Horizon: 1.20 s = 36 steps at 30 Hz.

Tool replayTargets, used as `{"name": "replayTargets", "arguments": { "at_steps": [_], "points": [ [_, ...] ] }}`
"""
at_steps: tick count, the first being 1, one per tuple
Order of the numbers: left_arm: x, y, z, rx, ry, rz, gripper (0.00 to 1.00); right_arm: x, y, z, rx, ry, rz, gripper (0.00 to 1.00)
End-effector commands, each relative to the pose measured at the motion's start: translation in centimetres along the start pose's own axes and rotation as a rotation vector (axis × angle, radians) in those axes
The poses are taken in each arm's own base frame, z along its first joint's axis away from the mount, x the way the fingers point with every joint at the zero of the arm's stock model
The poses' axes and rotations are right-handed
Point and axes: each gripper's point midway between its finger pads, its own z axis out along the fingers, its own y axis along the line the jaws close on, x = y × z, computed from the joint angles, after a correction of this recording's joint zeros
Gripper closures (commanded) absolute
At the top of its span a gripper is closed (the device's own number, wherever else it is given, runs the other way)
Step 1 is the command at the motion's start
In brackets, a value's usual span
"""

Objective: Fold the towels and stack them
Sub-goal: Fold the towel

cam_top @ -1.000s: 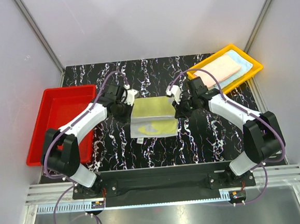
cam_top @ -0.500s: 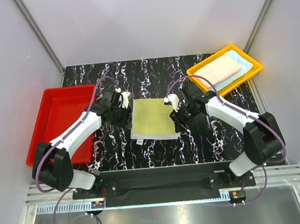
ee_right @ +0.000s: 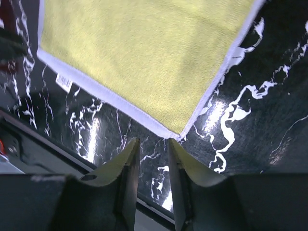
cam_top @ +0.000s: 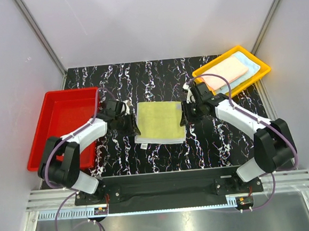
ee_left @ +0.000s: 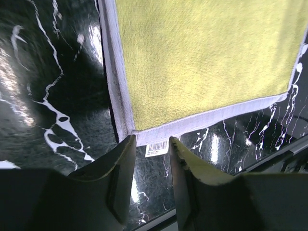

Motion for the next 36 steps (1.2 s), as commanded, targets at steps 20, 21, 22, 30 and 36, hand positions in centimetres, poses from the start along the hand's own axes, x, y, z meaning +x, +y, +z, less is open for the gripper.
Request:
{"name": "replayTargets", "arguments": {
  "at_steps": [20, 21, 22, 30, 36],
  "points": [
    [1.0, 2.2, 2.5, -0.059, -0.029, -0.100, 0.62, 4.2, -3.0, 6.0, -0.001, 0.025, 0.362, 0.72],
    [0.8, 2.0, 2.6, -0.050, -0.035, -0.097, 0.62, 4.3, -3.0, 6.1, -0.005, 0.027, 0.364, 0.73],
    [0.8, 2.0, 2.7, -0.048, -0.034, -0.098, 0.62, 4.4, -3.0, 6.2, -0.011, 0.026, 0.363, 0.74],
    [0.8, 2.0, 3.0, -0.040, -0.030, -0.103, 0.74, 4.8, -3.2, 6.2, -0.003, 0.028, 0.356, 0.87],
    [0.6, 1.5, 2.6, -0.030, -0.024, -0.099, 0.94, 5.0, -3.1, 6.3, -0.011, 0.041, 0.353, 0.89]
  ]
}}
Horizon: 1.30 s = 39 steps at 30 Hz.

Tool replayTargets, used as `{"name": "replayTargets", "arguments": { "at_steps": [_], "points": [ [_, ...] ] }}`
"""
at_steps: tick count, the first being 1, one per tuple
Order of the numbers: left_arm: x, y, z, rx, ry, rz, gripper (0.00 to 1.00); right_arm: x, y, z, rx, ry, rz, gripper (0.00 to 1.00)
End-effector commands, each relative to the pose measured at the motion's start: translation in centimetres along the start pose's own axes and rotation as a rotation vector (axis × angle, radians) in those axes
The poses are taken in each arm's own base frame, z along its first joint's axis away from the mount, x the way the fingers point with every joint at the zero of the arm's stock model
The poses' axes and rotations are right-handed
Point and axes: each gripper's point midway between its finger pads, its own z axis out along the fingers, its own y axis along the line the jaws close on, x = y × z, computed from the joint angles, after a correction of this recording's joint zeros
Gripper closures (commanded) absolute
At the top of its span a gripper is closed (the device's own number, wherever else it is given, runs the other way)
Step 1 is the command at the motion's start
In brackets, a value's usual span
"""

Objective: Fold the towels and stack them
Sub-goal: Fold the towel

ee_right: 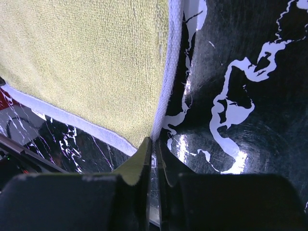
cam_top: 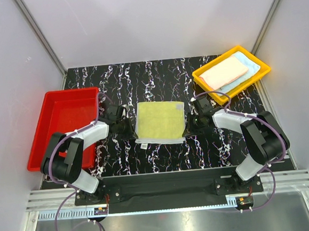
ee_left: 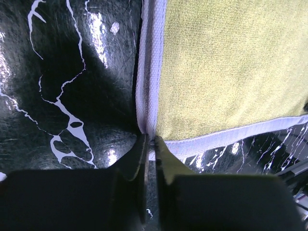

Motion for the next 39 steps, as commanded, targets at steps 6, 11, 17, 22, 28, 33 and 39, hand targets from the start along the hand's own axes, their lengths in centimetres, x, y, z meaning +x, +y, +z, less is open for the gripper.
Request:
{"name": "replayTargets", "arguments": {
  "at_steps": [6, 11, 17, 22, 28, 33, 39],
  "points": [
    [-1.3, -1.6, -0.8, 0.043, -0.035, 0.027, 1.00, -0.7, 0.8, -0.2, -0.030, -0.018, -0.011, 0.90],
    [-1.9, -1.9, -1.6, 0.023, -0.044, 0.036, 1.00, -1.2, 1.5, -1.1, -0.036, -0.029, -0.019, 1.00],
    [-2.2, -2.6, -2.5, 0.023, -0.023, 0.041, 1.00, -1.6, 2.4, -1.9, -0.054, -0.036, -0.027, 1.00],
    [-2.2, -2.8, -2.7, 0.024, -0.019, 0.047, 0.87, -1.8, 2.7, -2.1, -0.065, -0.042, -0.033, 1.00],
    [-1.8, -2.9, -2.1, 0.046, 0.006, 0.048, 0.76, -1.8, 2.9, -2.0, -0.079, -0.040, -0.030, 1.00],
    [-1.4, -2.8, -1.4, 0.056, 0.021, 0.038, 0.77, -1.8, 2.9, -2.1, -0.080, -0.040, -0.032, 1.00],
    [-1.3, -3.3, -1.2, 0.092, 0.026, 0.024, 0.80, -1.7, 3.0, -2.1, -0.084, -0.038, -0.031, 1.00]
  ]
}}
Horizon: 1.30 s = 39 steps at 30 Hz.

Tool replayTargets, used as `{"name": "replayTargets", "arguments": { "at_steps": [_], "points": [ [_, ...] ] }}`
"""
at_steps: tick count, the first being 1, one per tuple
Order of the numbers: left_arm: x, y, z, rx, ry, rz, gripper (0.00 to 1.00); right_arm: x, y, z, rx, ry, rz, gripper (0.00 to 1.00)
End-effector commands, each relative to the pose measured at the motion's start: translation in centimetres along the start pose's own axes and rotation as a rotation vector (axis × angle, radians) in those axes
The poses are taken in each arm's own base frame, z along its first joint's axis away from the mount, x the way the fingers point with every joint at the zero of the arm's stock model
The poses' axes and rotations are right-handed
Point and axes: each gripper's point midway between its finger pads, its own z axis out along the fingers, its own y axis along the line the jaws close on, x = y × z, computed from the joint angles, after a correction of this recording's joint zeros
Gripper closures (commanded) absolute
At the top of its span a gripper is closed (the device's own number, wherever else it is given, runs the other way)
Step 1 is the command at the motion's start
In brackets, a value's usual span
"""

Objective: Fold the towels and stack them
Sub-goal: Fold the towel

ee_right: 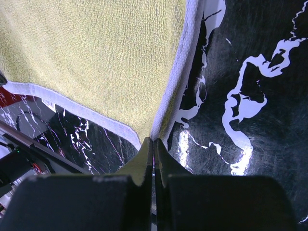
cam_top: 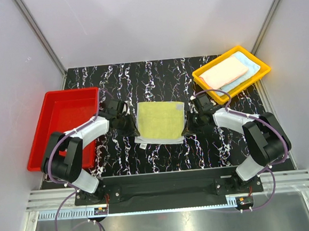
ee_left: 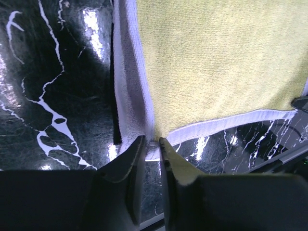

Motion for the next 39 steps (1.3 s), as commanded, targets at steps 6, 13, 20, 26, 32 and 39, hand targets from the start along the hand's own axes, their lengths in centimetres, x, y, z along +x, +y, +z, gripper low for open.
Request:
{"name": "replayTargets", "arguments": {
  "at_steps": [6, 13, 20, 26, 32, 39],
  "points": [
    [-0.6, -1.5, 0.2, 0.063, -0.015, -0.017, 1.00, -1.6, 2.2, -1.4, -0.064, -0.052, -0.032, 1.00],
    [-1.6, -1.7, -1.3, 0.026, -0.052, -0.004, 1.00, -2.5, 3.2, -2.2, -0.074, -0.054, -0.057, 1.00],
    [-2.3, -2.8, -5.1, 0.020, -0.104, 0.040, 1.00, -2.9, 5.5, -4.7, -0.133, -0.068, -0.065, 1.00],
    [0.5, -0.9, -3.8, 0.019, -0.070, 0.030, 1.00, 0.1, 3.5, -2.6, -0.167, -0.028, -0.009, 1.00],
    [2.3, 0.4, -1.6, 0.023, -0.015, 0.032, 1.00, 2.5, 2.8, -0.3, -0.249, 0.018, 0.009, 1.00],
    [3.5, 1.9, -1.1, -0.017, 0.005, 0.037, 1.00, 2.9, 1.0, 0.2, -0.169, 0.008, -0.005, 1.00]
  ]
}}
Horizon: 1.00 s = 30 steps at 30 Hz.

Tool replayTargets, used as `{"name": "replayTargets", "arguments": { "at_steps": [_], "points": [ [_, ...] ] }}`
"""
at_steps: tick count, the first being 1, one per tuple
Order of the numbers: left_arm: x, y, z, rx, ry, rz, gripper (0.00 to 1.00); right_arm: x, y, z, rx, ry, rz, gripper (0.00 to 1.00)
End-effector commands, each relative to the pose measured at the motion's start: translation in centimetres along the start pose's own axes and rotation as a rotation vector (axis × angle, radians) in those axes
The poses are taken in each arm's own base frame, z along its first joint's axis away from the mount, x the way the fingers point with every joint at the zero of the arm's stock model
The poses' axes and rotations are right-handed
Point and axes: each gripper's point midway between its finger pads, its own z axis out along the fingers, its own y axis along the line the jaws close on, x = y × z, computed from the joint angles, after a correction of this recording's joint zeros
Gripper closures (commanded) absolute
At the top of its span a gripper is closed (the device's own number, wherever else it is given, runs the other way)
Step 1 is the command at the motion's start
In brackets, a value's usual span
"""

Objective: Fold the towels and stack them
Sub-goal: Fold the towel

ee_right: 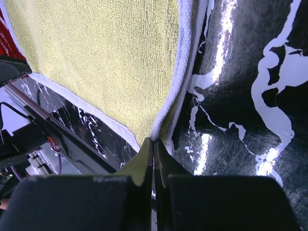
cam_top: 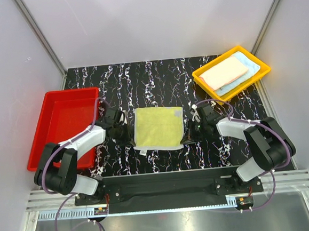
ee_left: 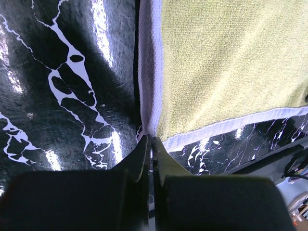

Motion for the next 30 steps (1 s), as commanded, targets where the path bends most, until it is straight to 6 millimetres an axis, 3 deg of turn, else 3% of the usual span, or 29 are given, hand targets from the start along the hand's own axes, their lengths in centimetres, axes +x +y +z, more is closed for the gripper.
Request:
{"name": "replayTargets", "arguments": {
  "at_steps": [1, 4, 7, 9, 12, 14, 18, 21, 22, 23, 25, 26, 28, 30],
  "points": [
    [-0.8, -0.2, 0.1, 0.011, -0.040, 0.045, 1.00, -1.1, 0.7, -0.1, -0.021, -0.044, -0.050, 1.00],
    [-0.7, 0.6, 0.3, -0.028, -0.041, 0.037, 1.00, -0.9, 0.2, -0.3, 0.001, -0.052, -0.057, 1.00],
    [-0.2, 0.7, 0.2, -0.041, -0.021, 0.031, 0.98, -0.7, 0.0, -0.6, 0.012, -0.051, -0.065, 0.91],
    [-0.3, 0.4, -0.2, -0.048, -0.036, 0.036, 0.83, -0.4, -0.1, -1.0, 0.029, -0.045, -0.060, 0.79],
    [-1.3, -0.6, -1.5, -0.038, -0.061, 0.046, 0.74, -0.9, 0.0, -2.1, 0.078, -0.060, -0.063, 0.66],
    [-1.7, -1.0, -2.5, -0.050, -0.057, 0.065, 0.64, -2.0, 0.4, -2.9, 0.100, -0.092, -0.084, 0.64],
    [-6.0, -3.4, -4.9, -0.050, -0.143, 0.116, 0.60, -3.3, 1.4, -4.1, 0.119, -0.130, -0.107, 0.66],
    [-8.4, -5.5, -5.0, 0.011, -0.182, 0.157, 0.58, -5.3, 3.2, -4.4, 0.091, -0.156, -0.137, 0.75],
    [-9.7, -6.4, -4.3, 0.039, -0.187, 0.170, 0.58, -5.7, 3.2, -3.8, 0.094, -0.141, -0.156, 0.77],
    [-10.2, -7.1, -3.9, 0.071, -0.176, 0.186, 0.58, -7.3, 4.2, -4.0, 0.088, -0.173, -0.182, 0.89],
    [-12.0, -7.5, -2.4, 0.082, -0.155, 0.185, 0.58, -9.2, 3.2, -2.8, 0.144, -0.194, -0.222, 0.96],
    [-12.6, -8.0, -2.1, 0.103, -0.154, 0.194, 0.59, -10.8, 3.9, -2.7, 0.143, -0.230, -0.253, 1.00],
    [-13.9, -8.2, -1.2, 0.115, -0.168, 0.192, 0.59, -12.2, 2.8, -1.2, 0.187, -0.222, -0.267, 1.00],
    [-14.6, -8.1, 0.4, 0.128, -0.143, 0.172, 0.59, -13.8, 3.3, -0.4, 0.169, -0.227, -0.289, 1.00]
  ]
}}
